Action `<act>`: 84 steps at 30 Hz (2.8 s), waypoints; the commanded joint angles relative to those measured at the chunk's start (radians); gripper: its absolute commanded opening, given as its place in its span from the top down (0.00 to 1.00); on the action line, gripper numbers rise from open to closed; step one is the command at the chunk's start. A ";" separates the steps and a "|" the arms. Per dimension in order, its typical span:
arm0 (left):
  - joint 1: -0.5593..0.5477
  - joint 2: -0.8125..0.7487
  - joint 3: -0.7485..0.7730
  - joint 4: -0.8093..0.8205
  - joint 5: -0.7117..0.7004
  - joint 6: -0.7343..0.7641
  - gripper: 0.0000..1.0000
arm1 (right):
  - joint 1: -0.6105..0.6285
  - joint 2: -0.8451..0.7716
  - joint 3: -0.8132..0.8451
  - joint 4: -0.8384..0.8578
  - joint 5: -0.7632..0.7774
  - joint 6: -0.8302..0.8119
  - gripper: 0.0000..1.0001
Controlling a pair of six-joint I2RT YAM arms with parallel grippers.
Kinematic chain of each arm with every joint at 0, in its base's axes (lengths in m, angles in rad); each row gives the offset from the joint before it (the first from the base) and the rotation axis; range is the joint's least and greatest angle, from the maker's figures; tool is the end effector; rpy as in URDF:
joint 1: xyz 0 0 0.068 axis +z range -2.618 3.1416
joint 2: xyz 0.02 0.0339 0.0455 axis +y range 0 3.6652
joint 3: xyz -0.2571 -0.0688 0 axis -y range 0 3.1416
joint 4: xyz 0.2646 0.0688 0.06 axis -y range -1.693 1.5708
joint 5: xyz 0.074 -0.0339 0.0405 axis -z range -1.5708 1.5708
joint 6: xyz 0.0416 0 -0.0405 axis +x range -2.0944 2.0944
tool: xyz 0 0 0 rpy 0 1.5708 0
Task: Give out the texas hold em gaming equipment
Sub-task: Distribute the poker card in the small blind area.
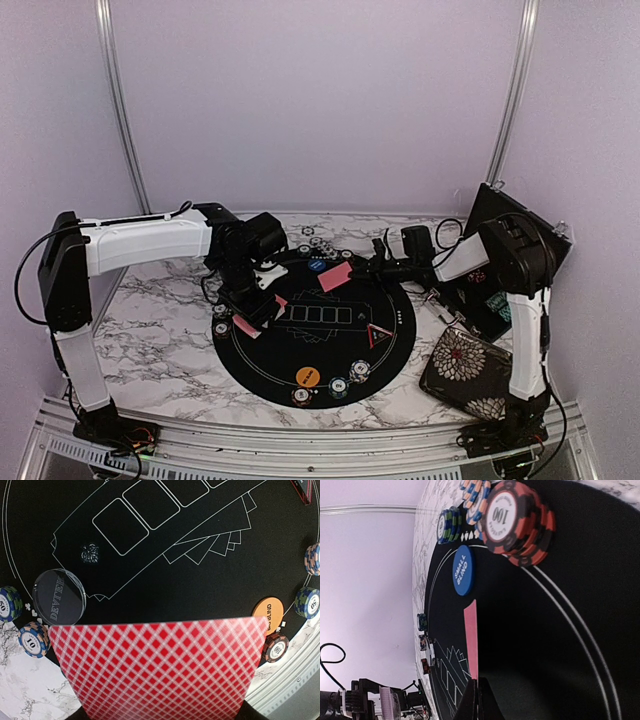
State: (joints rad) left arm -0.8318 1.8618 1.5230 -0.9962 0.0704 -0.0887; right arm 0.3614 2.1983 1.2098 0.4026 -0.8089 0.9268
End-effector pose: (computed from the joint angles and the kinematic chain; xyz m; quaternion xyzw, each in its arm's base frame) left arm 0.2607 -0.2904 0.2161 0.3642 0.9232 -0.0835 0.0898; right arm 0.4123 0.1880 0.0768 0.0473 0.8298 0.5383 0.1393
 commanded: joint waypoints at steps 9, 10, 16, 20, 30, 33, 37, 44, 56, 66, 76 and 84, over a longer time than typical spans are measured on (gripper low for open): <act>0.006 -0.030 0.029 -0.009 0.017 0.007 0.53 | -0.026 -0.010 0.076 -0.259 0.159 -0.207 0.55; 0.005 -0.031 0.028 -0.010 0.017 0.008 0.53 | -0.026 -0.020 0.072 -0.278 0.182 -0.221 0.51; 0.005 -0.029 0.029 -0.010 0.023 0.006 0.53 | -0.025 -0.085 0.037 -0.345 0.281 -0.290 0.32; 0.006 -0.029 0.032 -0.011 0.025 0.007 0.53 | -0.026 -0.135 -0.004 -0.347 0.309 -0.301 0.28; -0.004 -0.029 0.031 -0.013 0.022 0.004 0.53 | 0.004 -0.324 -0.135 -0.316 0.214 -0.282 0.30; -0.011 -0.029 0.031 -0.014 0.017 0.002 0.53 | 0.028 -0.376 -0.169 -0.297 0.162 -0.258 0.31; -0.024 -0.029 0.035 -0.015 0.015 0.000 0.53 | 0.074 -0.420 -0.192 -0.268 0.097 -0.204 0.32; -0.042 -0.022 0.050 -0.019 0.016 0.001 0.53 | 0.190 -0.418 -0.201 -0.169 0.019 -0.100 0.33; -0.061 -0.006 0.082 -0.033 0.017 0.008 0.53 | 0.333 -0.329 -0.181 0.032 -0.037 0.065 0.33; -0.065 -0.003 0.084 -0.038 0.016 0.013 0.53 | 0.358 -0.301 -0.185 0.120 -0.045 0.126 0.32; -0.066 -0.006 0.088 -0.041 0.015 0.012 0.53 | 0.380 -0.253 -0.159 0.182 -0.070 0.173 0.32; -0.066 -0.006 0.085 -0.042 0.015 0.013 0.54 | 0.391 -0.239 -0.147 0.211 -0.076 0.194 0.33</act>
State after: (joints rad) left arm -0.8913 1.8626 1.5761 -1.0080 0.0853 -0.0860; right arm 0.7399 1.9461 1.0187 0.5602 -0.8715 1.1007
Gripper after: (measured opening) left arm 0.670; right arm 0.675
